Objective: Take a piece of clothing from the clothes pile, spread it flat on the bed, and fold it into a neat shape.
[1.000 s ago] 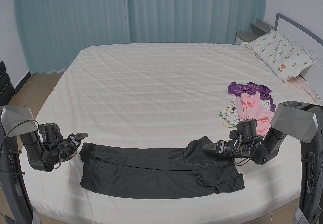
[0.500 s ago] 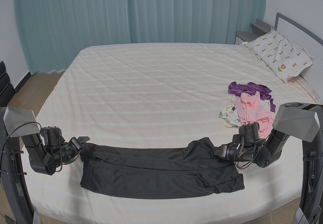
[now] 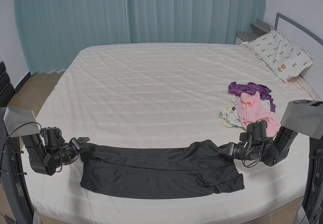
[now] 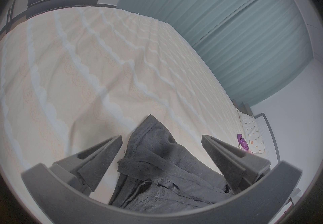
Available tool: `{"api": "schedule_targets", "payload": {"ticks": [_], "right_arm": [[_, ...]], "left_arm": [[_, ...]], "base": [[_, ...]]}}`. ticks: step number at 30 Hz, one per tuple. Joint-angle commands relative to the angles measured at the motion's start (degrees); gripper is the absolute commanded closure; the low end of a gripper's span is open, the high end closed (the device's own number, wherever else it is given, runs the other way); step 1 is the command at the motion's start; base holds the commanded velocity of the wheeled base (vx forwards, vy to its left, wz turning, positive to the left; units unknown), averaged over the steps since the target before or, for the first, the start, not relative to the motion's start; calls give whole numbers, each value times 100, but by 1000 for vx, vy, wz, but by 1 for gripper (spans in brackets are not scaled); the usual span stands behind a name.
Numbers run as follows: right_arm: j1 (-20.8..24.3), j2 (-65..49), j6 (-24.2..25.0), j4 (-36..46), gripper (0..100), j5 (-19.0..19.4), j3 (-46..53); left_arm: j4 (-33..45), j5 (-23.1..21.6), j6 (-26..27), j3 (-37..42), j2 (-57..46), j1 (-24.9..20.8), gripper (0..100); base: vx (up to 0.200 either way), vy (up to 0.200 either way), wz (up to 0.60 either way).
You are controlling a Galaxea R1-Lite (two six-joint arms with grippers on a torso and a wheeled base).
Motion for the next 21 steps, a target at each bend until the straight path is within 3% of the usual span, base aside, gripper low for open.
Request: {"api": "schedule_targets", "payload": {"ticks": [1, 14, 15, 21], "right_arm": [[-1, -13, 12, -75, 0, -5, 48], [157, 505, 4, -559, 0, 109, -75], [157, 523, 4, -559, 100, 145, -84], [96, 409, 12, -559, 100, 153, 39]], "left_arm": [[-1, -1, -5, -9, 23, 1, 0], [-1, -1, -5, 0, 23, 1, 0], [-1, -1, 4, 0, 23, 1, 0], [-1, -1, 13, 9, 23, 1, 0]], "base": [[0, 0, 0], [0, 0, 0], [0, 0, 0], [0, 0, 0]]}}
